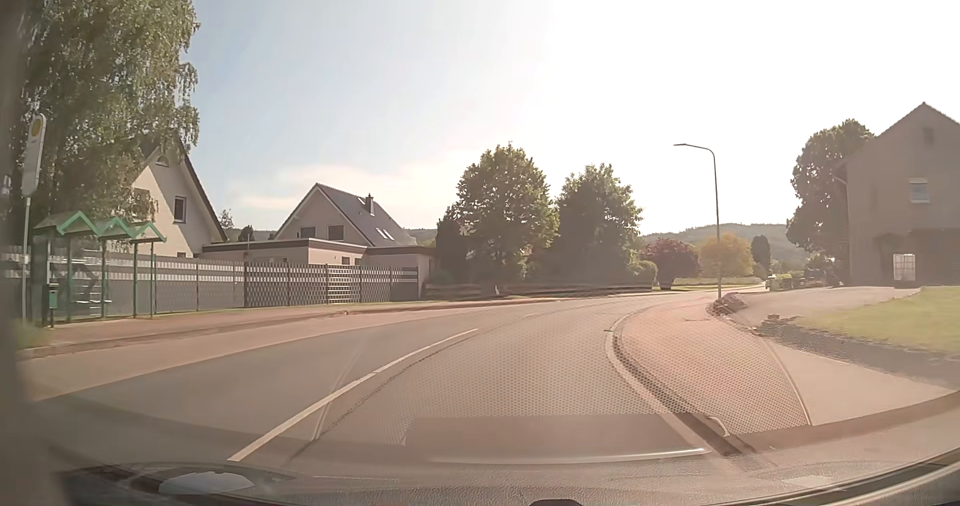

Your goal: Follow the waypoints while adhering to traffic rules and regulations

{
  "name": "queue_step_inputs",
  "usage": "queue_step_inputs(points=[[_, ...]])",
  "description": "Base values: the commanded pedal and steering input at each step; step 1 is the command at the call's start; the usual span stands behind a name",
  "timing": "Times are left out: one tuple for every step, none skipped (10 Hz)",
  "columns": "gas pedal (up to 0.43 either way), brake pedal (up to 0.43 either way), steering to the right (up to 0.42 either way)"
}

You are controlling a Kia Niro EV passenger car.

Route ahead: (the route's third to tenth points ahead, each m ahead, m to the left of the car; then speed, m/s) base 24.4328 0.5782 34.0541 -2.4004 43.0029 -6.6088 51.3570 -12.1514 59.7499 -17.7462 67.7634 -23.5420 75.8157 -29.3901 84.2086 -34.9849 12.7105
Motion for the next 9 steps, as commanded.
queue_step_inputs(points=[[0.15,0.0,0.027],[0.15,0.0,0.035],[0.15,0.0,0.04],[0.15,0.0,0.045],[0.15,0.0,0.05],[0.157,0.0,0.055],[0.157,0.0,0.055],[0.157,0.0,0.058],[0.157,0.0,0.066]])
